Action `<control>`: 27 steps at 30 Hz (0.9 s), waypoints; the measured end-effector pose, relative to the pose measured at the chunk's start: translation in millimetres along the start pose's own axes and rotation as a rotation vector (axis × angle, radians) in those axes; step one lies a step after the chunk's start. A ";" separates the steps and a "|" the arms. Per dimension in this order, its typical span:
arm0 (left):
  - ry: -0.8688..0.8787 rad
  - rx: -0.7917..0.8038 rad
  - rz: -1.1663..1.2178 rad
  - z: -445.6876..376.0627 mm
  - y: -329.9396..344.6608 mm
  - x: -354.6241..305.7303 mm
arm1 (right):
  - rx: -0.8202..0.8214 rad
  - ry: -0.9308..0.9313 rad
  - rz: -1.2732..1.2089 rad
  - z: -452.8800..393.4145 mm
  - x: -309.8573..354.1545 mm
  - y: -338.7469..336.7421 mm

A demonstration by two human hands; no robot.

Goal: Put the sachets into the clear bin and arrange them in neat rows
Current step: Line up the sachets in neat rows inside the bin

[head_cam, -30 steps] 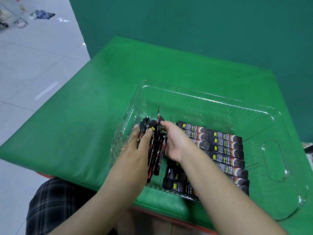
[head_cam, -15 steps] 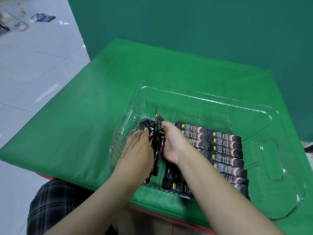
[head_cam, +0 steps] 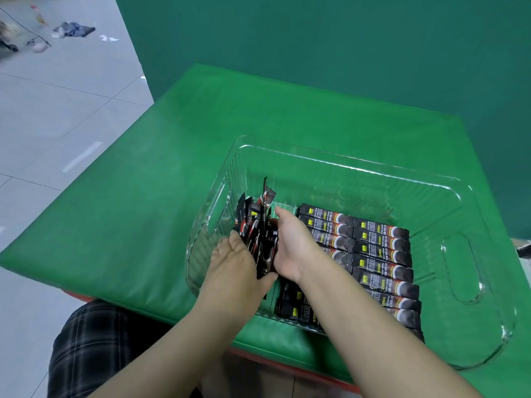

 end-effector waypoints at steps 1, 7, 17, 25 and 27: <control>-0.001 0.007 -0.034 -2.9 2.6 -1.5 | -0.003 0.003 0.003 -0.2 0.9 -0.5; -0.059 0.025 -0.118 -19.6 9.8 -2.5 | -0.042 0.063 0.043 -5.5 8.6 -2.5; -0.190 0.101 0.011 -36.9 5.0 -13.5 | -0.061 0.088 0.153 -1.5 25.3 -2.3; -0.140 -0.003 -0.004 -37.1 6.4 -11.8 | -0.047 0.094 0.340 -16.0 27.7 -11.0; -0.122 -0.018 -0.029 -37.2 6.0 -11.9 | -0.054 0.107 0.437 -15.5 31.0 -7.3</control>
Point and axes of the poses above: each hand's wrist, its own z-axis away from the middle knuckle, its own y-axis out of the palm, x = y × z, the point moved 4 cm from there along -z, towards the middle knuckle, and after that the axes turned 13 degrees about z, right-handed, at the moved point
